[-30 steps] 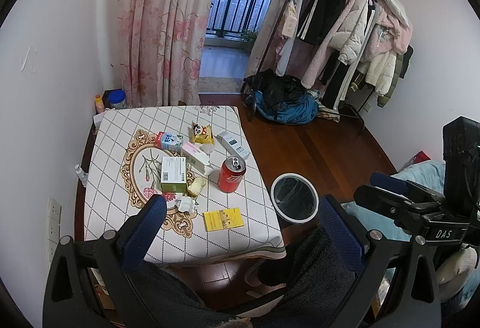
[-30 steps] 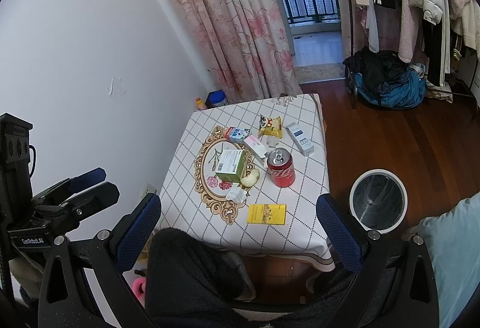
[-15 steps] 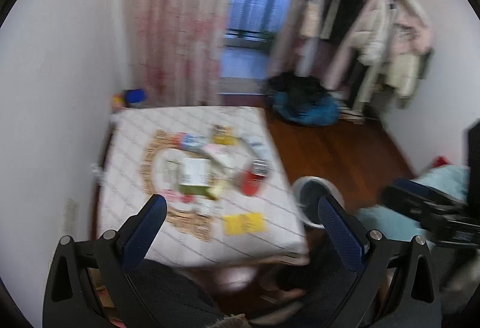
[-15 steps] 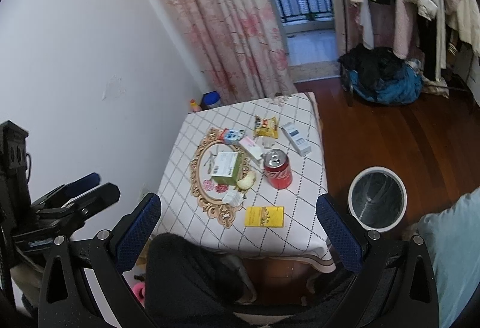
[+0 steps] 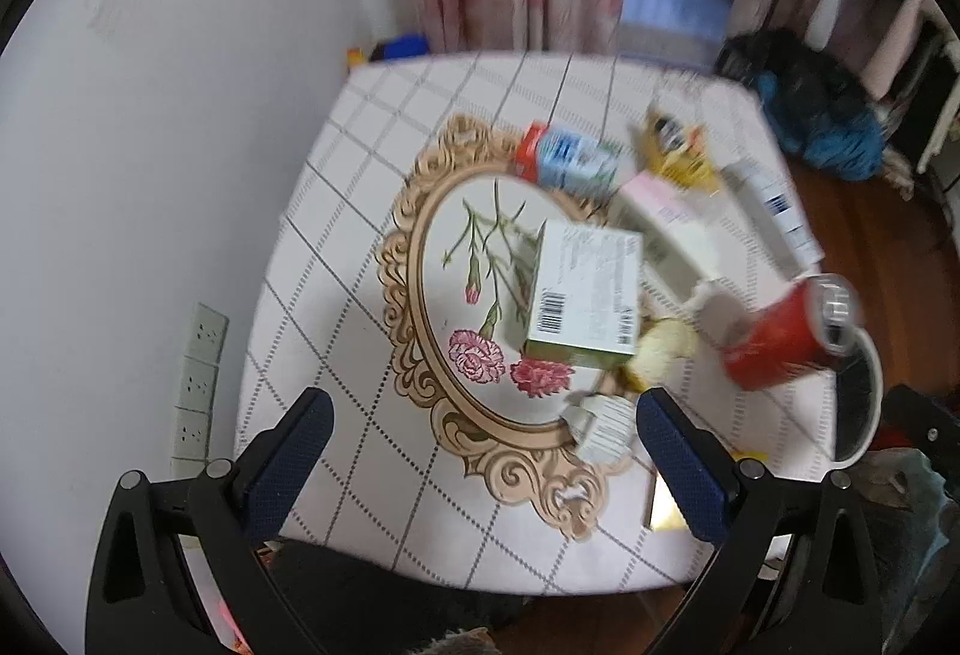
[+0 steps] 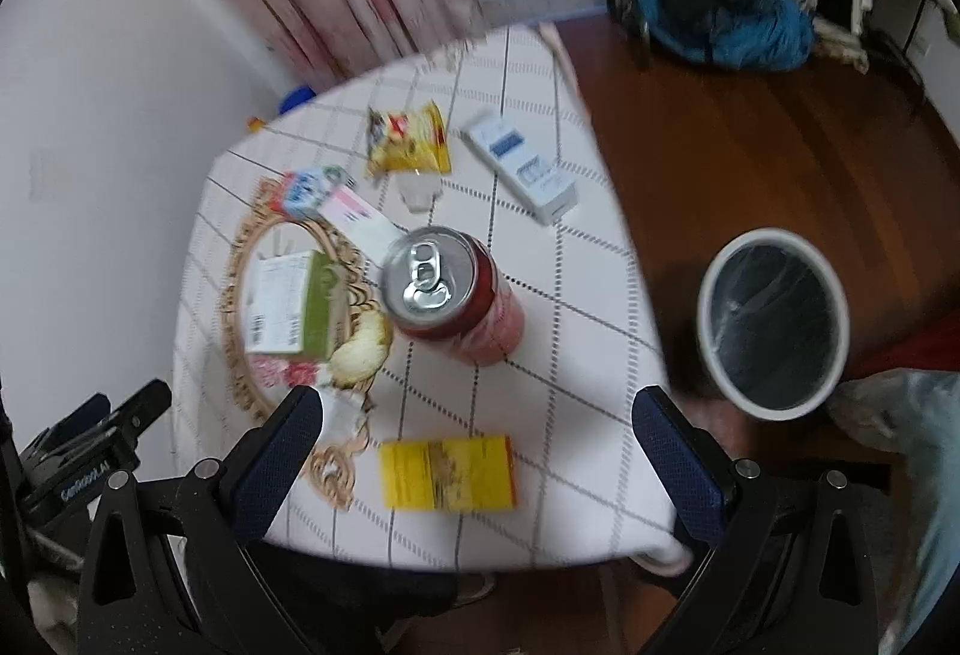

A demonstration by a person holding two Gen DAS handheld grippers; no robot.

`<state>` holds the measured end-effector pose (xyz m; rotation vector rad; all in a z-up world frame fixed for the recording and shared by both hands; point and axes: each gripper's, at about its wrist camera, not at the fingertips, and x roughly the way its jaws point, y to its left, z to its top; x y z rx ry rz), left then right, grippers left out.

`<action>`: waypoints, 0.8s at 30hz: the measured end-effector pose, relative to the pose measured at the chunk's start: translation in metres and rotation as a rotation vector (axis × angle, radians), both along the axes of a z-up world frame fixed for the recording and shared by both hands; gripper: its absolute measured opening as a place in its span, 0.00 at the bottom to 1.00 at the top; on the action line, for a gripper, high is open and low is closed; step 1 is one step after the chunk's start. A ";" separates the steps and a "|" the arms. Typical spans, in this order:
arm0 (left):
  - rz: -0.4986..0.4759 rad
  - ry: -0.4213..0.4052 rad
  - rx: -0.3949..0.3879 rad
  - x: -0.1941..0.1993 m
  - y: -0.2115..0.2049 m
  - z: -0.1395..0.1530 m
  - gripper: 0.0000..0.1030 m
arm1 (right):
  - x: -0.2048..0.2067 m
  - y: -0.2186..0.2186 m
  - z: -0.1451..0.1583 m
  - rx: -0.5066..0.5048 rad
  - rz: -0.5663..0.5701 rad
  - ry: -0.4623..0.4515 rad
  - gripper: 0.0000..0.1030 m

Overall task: Collect trash
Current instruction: 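Grasp the red cola can with the right tool while the left tool grasps the green-white medicine box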

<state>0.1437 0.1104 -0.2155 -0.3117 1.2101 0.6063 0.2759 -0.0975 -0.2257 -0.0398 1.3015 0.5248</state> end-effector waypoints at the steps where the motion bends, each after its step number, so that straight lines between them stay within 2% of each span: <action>1: 0.005 0.020 -0.005 0.006 0.003 -0.007 1.00 | 0.006 0.007 -0.014 0.000 -0.005 0.015 1.00; 5: 0.014 0.072 -0.022 0.029 0.017 -0.034 1.00 | 0.024 0.032 -0.055 -0.014 -0.011 0.069 1.00; 11: -0.016 0.085 -0.087 0.060 0.022 -0.053 1.00 | 0.042 0.058 -0.085 -0.038 -0.011 0.081 1.00; 13: -0.033 0.091 -0.128 0.071 0.022 -0.062 1.00 | 0.047 0.063 -0.089 -0.036 -0.009 0.074 0.94; 14: -0.038 0.096 -0.141 0.075 0.022 -0.066 1.00 | 0.049 0.064 -0.090 -0.039 -0.009 0.071 0.85; 16: -0.054 0.102 -0.172 0.085 0.021 -0.075 1.00 | 0.053 0.064 -0.091 -0.023 -0.007 0.069 0.80; 17: -0.063 0.107 -0.185 0.089 0.020 -0.079 1.00 | 0.054 0.064 -0.090 -0.022 -0.008 0.063 0.74; 21: -0.106 0.135 -0.204 0.102 0.015 -0.091 1.00 | 0.057 0.061 -0.085 -0.053 -0.004 0.053 0.73; 24: -0.130 0.154 -0.182 0.111 0.013 -0.100 1.00 | 0.057 0.050 -0.084 -0.087 -0.009 0.067 0.73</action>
